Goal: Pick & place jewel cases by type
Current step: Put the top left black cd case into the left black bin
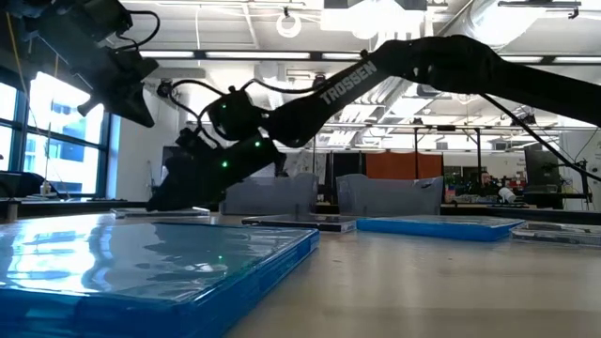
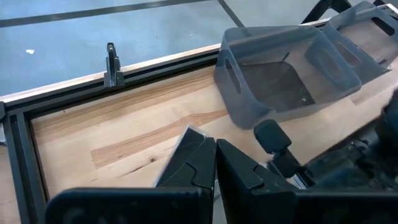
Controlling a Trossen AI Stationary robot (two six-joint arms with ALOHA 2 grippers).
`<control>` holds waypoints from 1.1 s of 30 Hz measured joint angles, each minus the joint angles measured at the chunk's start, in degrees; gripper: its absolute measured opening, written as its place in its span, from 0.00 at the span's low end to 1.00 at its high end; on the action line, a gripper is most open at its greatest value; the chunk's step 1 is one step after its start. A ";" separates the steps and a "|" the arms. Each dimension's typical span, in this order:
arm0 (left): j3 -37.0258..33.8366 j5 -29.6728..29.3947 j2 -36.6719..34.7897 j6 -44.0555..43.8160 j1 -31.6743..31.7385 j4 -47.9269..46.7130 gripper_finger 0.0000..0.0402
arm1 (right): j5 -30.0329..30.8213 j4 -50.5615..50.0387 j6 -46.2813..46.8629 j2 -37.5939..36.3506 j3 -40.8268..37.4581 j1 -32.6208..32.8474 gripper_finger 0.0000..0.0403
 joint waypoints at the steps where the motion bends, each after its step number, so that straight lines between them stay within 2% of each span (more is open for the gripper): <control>1: 0.01 0.00 0.00 0.09 0.01 -0.02 0.04 | -1.47 -0.82 0.57 -0.18 0.00 -0.02 0.44; 3: 0.00 0.00 0.00 0.13 0.00 -0.05 0.04 | -3.22 -2.29 1.33 -0.70 -0.09 0.51 0.44; 8: 0.00 0.02 0.00 0.13 0.01 -0.96 0.04 | -3.16 -7.36 -1.85 -3.42 -0.39 3.21 0.42; 13: 0.00 1.27 0.02 -0.03 0.02 -4.07 0.04 | 1.47 -19.41 -5.66 -7.46 -0.52 6.45 0.36; 17: -0.73 9.12 0.02 -1.72 0.00 -6.10 0.04 | 7.34 -30.43 -6.35 -10.55 -0.56 9.08 0.33; 21: -4.01 17.81 0.20 -1.40 0.00 -4.48 0.04 | 10.11 -36.34 -8.40 -13.45 -0.83 11.27 0.30; 24: -6.67 20.35 0.51 -1.40 0.00 -2.46 0.04 | 13.01 -35.24 -10.33 -15.28 -0.83 12.55 0.29; 28: -10.06 20.46 0.61 -1.43 0.00 0.10 0.04 | 18.61 -34.25 -11.38 -17.24 -0.61 13.27 0.27; 33: -13.45 26.35 0.70 -4.64 0.00 5.67 0.04 | 24.47 -37.41 -11.08 -18.26 -0.63 13.12 0.27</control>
